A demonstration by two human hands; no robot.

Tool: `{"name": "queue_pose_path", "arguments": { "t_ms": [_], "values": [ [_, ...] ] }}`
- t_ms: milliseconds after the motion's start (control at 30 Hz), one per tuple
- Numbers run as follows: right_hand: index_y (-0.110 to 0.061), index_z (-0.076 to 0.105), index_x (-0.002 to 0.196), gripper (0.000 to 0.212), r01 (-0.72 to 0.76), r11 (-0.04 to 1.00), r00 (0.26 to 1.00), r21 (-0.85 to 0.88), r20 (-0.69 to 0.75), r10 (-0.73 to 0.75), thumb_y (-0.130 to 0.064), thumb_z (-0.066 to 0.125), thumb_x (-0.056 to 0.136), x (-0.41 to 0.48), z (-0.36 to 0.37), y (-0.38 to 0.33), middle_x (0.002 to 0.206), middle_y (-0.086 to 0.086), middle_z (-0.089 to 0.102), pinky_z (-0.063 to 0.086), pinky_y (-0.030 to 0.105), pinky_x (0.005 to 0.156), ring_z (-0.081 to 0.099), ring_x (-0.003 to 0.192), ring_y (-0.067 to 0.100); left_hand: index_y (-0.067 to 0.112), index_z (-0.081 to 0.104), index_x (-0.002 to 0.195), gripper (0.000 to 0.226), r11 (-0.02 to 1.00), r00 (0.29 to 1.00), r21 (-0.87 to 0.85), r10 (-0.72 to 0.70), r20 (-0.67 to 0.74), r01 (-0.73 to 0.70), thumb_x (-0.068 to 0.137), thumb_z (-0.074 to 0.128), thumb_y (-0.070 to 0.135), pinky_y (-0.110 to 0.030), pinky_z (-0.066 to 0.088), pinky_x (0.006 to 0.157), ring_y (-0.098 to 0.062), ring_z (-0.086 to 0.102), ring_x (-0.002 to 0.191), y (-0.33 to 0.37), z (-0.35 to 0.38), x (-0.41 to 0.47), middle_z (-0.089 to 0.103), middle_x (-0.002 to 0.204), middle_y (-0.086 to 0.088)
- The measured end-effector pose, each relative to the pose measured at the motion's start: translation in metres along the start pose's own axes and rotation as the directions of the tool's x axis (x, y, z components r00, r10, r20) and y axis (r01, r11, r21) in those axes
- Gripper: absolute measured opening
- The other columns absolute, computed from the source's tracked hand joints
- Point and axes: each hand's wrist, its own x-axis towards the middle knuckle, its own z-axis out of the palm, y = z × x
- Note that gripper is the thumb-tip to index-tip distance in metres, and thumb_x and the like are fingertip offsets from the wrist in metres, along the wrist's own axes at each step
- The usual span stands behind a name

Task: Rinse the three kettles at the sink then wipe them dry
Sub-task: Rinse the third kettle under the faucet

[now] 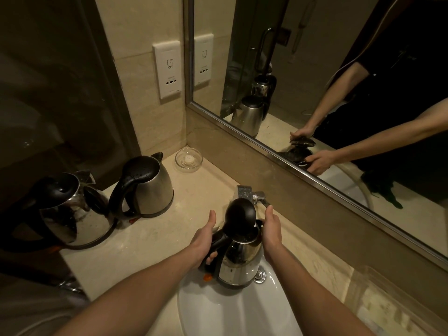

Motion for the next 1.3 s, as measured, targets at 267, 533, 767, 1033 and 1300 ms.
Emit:
{"name": "queue_pose_path", "arguments": {
  "t_ms": [267,533,767,1033,1300],
  "values": [
    [-0.011,0.044,0.143,0.061,0.027,0.999,1.0,-0.03,-0.005,-0.027,-0.055,0.026,0.104,-0.0015,-0.0031,-0.0029,0.138,0.012,0.054,0.036,0.041,0.094,0.049,0.128,0.03,0.013,0.049,0.067,0.084,1.0,1.0,0.009,0.012,-0.025,-0.011,0.081,0.018,0.089,-0.025,0.037,0.045,-0.014,0.044,0.038,0.0017,0.0008,-0.0016,0.049,0.052,-0.003],
    [-0.011,0.044,0.144,0.061,0.035,0.998,0.999,-0.046,0.043,-0.033,-0.054,0.024,0.105,-0.0018,-0.003,-0.0031,0.139,0.006,0.051,0.032,0.037,0.095,0.046,0.129,0.026,0.012,0.052,0.071,0.083,1.0,1.0,-0.012,-0.01,-0.018,0.01,0.084,0.02,0.088,-0.026,0.037,0.045,-0.017,0.045,0.041,0.0014,-0.0005,-0.0021,0.049,0.052,-0.005],
    [-0.013,0.043,0.144,0.062,0.038,0.998,0.998,-0.059,0.043,-0.036,-0.056,0.025,0.104,-0.0025,-0.005,-0.0022,0.14,0.01,0.052,0.033,0.038,0.094,0.048,0.121,0.024,0.01,0.05,0.075,0.085,0.999,1.0,-0.029,-0.017,-0.012,0.017,0.082,0.02,0.09,-0.024,0.036,0.043,-0.016,0.044,0.039,0.0026,-0.0009,-0.0018,0.049,0.051,-0.004],
    [-0.014,0.046,0.139,0.063,0.026,0.999,0.999,-0.029,0.048,-0.024,-0.061,0.027,0.102,-0.0033,-0.0027,-0.0009,0.133,0.01,0.055,0.037,0.041,0.093,0.049,0.116,0.024,0.013,0.052,0.061,0.087,0.998,0.999,-0.061,-0.021,0.048,0.024,0.079,0.02,0.092,-0.027,0.033,0.045,-0.017,0.04,0.038,0.0016,-0.0058,-0.0007,0.046,0.05,-0.005],
    [-0.016,0.047,0.14,0.063,0.011,1.0,0.999,-0.005,0.046,-0.011,-0.062,0.028,0.101,-0.0034,-0.0004,-0.0011,0.136,0.009,0.054,0.038,0.044,0.099,0.049,0.12,0.025,0.013,0.052,0.061,0.085,0.998,0.999,-0.06,-0.022,0.037,0.024,0.082,0.02,0.09,-0.026,0.033,0.044,-0.016,0.041,0.038,0.0022,-0.0077,-0.002,0.047,0.049,-0.004]
  ]
}}
